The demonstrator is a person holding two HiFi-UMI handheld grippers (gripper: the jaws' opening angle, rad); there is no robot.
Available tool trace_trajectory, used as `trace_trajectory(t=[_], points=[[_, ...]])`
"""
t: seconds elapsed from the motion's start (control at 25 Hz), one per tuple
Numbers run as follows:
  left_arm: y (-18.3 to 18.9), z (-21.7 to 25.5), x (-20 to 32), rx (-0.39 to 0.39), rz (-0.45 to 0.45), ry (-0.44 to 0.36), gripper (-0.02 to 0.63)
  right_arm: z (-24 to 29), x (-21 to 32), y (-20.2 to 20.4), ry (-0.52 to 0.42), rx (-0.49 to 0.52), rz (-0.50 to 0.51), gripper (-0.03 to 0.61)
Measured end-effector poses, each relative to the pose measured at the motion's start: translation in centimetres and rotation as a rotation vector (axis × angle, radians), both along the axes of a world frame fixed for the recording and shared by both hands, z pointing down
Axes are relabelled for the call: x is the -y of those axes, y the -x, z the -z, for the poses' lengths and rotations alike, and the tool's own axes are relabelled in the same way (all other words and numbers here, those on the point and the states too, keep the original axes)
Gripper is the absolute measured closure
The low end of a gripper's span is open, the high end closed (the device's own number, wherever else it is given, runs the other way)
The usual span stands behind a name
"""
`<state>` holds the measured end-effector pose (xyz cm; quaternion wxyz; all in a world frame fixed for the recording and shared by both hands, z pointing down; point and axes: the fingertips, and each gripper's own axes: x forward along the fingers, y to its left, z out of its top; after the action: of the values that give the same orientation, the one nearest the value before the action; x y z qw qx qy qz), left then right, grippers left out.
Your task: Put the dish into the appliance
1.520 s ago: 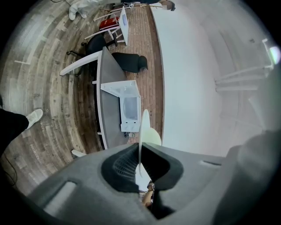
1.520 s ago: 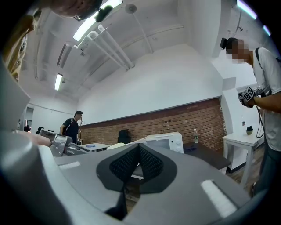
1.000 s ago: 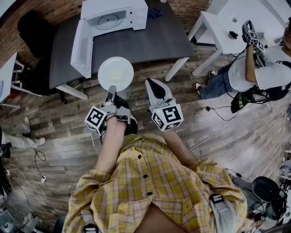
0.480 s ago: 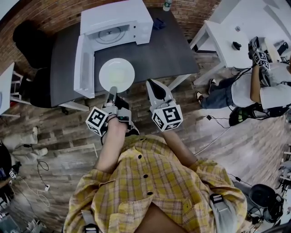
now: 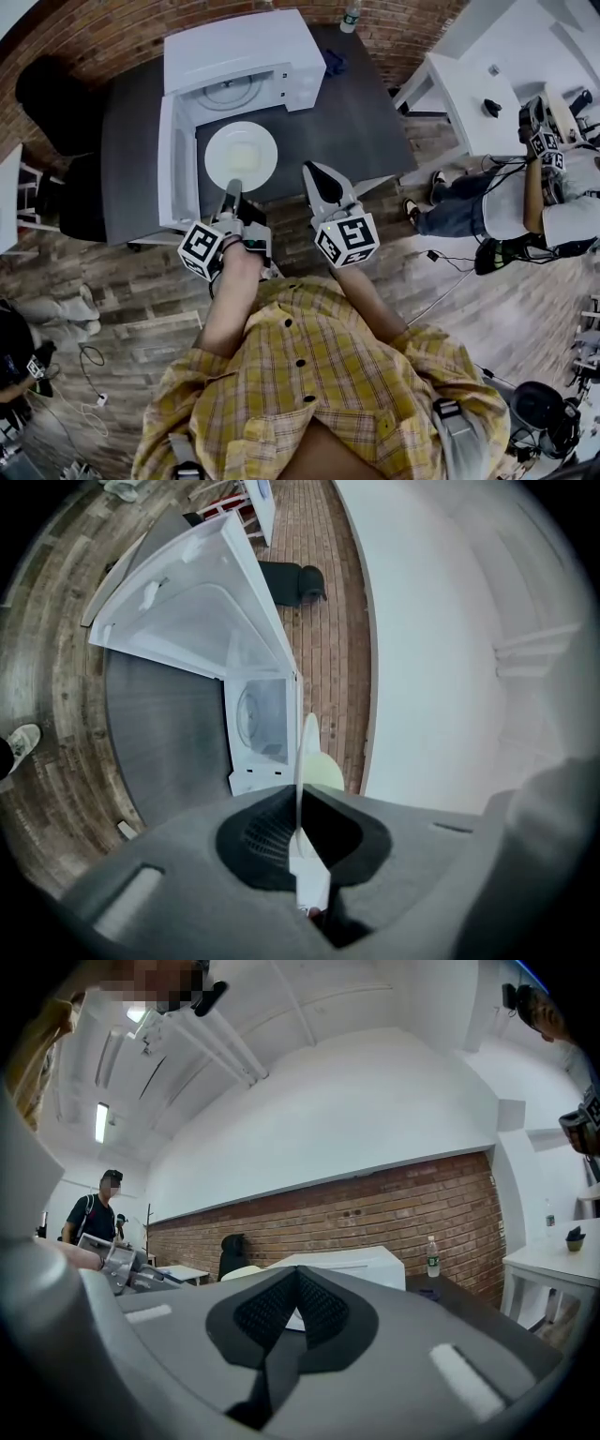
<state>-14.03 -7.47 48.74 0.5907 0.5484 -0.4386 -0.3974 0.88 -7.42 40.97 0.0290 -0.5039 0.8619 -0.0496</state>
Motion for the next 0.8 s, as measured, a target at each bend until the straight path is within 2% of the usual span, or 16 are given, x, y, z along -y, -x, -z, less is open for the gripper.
trace_trajectory(t=[0.52,0.8], points=[[0.5,-0.6,4.8,0.008,-0.027,0.012,0.606,-0.6,4.4,1.0,0.035,0.003,-0.017,0.574],[0.1,-1.4,6.6,0.002,-0.005,0.021,0.606,-1.0,6.3,0.6,0.022,0.001,-0.008,0.574]])
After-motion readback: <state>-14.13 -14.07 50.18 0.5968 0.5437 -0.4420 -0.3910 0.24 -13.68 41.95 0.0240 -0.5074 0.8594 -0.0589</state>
